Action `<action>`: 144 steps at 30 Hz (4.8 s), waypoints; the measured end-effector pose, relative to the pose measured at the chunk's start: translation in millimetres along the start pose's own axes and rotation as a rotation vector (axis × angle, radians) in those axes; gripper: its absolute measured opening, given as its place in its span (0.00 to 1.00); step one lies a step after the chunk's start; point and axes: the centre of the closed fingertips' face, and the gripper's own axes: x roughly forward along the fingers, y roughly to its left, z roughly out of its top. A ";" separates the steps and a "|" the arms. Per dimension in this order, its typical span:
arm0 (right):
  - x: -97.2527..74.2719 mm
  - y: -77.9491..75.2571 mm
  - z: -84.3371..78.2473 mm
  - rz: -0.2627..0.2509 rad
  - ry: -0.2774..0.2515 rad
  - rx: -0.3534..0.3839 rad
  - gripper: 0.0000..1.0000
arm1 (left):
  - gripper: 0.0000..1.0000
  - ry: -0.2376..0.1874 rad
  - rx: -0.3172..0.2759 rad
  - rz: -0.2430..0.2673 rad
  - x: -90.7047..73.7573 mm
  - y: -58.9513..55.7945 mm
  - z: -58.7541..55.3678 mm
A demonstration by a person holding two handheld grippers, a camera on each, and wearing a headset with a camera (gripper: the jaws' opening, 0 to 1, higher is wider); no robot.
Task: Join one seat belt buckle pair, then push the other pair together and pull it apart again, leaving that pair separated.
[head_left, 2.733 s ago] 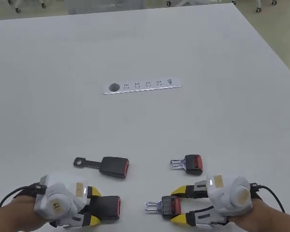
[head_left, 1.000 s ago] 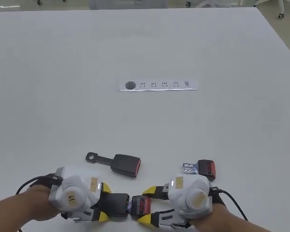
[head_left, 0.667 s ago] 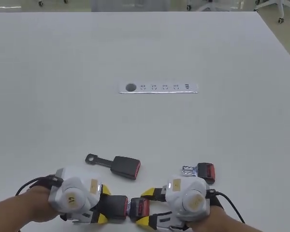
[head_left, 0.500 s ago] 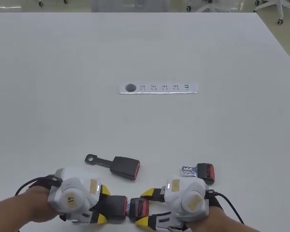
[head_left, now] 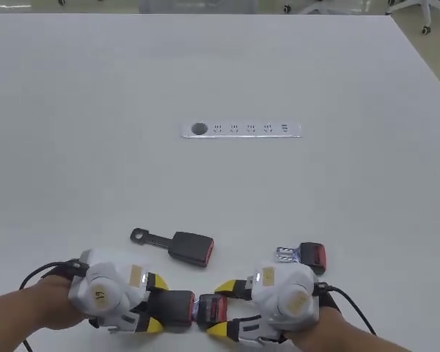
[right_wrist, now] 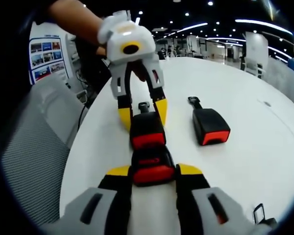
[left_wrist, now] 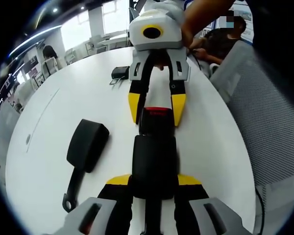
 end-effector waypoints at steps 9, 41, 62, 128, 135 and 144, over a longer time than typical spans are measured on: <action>-0.3 0.3 -0.3 0.000 -0.017 -0.027 0.34 | 0.33 -0.023 0.013 -0.012 -0.5 0.0 0.0; -2.8 -0.6 -2.2 -0.023 -0.022 -0.063 0.33 | 0.32 -0.056 0.013 -0.019 -0.5 0.0 1.0; -3.8 0.1 -1.6 -0.027 -0.038 -0.053 0.33 | 0.32 -0.061 0.022 -0.024 -0.6 0.1 1.7; -131.2 -120.4 -82.3 -0.095 0.167 0.106 0.61 | 0.48 -0.009 0.068 -0.057 19.4 104.6 28.8; -129.6 -114.7 -81.9 -0.055 0.169 0.076 0.53 | 0.38 -0.027 0.040 -0.039 18.2 107.8 28.5; -131.7 -114.8 -79.7 -0.070 0.168 0.005 0.37 | 0.35 -0.033 0.005 0.014 16.8 109.8 28.1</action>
